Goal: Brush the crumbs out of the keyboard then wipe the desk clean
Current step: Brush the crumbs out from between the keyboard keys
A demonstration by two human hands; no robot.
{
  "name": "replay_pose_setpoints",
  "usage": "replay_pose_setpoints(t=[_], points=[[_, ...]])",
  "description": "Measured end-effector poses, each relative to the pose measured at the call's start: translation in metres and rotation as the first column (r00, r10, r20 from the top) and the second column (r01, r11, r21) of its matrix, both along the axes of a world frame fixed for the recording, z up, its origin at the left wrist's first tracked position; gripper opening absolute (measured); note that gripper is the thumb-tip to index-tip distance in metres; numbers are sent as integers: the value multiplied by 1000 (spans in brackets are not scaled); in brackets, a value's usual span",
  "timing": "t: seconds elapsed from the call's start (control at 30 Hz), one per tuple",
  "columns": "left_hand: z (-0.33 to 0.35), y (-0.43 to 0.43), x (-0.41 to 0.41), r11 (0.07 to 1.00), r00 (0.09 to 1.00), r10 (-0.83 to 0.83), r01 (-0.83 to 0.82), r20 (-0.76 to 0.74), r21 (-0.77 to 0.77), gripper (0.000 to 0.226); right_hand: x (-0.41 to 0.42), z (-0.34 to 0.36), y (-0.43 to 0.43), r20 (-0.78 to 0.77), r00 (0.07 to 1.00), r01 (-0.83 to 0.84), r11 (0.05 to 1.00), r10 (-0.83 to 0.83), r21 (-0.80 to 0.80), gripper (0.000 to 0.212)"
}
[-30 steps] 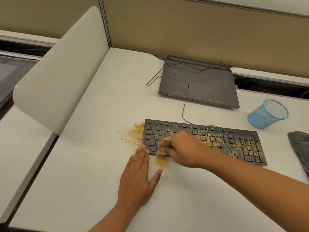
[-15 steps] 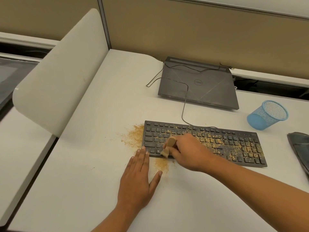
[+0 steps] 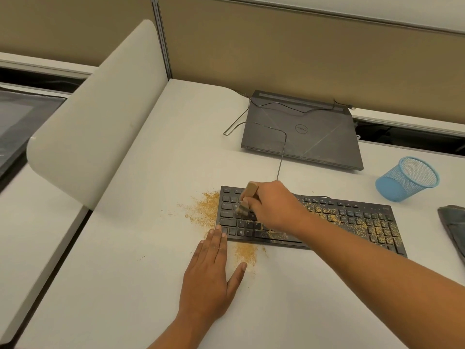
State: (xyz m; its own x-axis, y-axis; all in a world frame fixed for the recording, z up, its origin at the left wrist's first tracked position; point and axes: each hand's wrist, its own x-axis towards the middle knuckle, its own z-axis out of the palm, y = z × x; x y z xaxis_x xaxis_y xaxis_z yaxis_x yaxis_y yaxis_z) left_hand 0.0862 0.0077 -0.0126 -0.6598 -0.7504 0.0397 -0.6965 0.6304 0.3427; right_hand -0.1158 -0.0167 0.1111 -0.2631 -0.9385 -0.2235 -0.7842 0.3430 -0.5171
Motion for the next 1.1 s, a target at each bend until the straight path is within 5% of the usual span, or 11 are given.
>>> replay_pose_setpoints(t=[0.13,0.3,0.47,0.67,0.77,0.9,1.03,1.1], points=[[3,0,0,1000,1000,6,-6,1,-3,73,10,2,-5,125,991,43,997,-36,-57,20],[4,0,0,1000,1000,7,-7,14,-2,74,16,-5,-1,-3,992,127,989,-127,-80,38],[3,0,0,1000,1000,3,-3,24,2,74,20,-7,-6,232,951,229,971,-207,-72,23],[4,0,0,1000,1000,0,0,4,3,74,-16,11,18,123,899,437,863,-420,-253,33],[3,0,1,1000,1000,-2,2,3,7,74,-11,-3,19,120,928,368,920,-354,-134,41],[3,0,1,1000,1000,-5,5,3,6,75,-20,-7,14,261,889,416,901,-375,-121,20],[4,-1,0,1000,1000,-5,5,6,8,75,-26,-1,16,62,947,322,936,-316,-141,24],[4,0,0,1000,1000,-6,6,10,7,75,-18,-1,13,83,968,242,966,-235,-86,25]])
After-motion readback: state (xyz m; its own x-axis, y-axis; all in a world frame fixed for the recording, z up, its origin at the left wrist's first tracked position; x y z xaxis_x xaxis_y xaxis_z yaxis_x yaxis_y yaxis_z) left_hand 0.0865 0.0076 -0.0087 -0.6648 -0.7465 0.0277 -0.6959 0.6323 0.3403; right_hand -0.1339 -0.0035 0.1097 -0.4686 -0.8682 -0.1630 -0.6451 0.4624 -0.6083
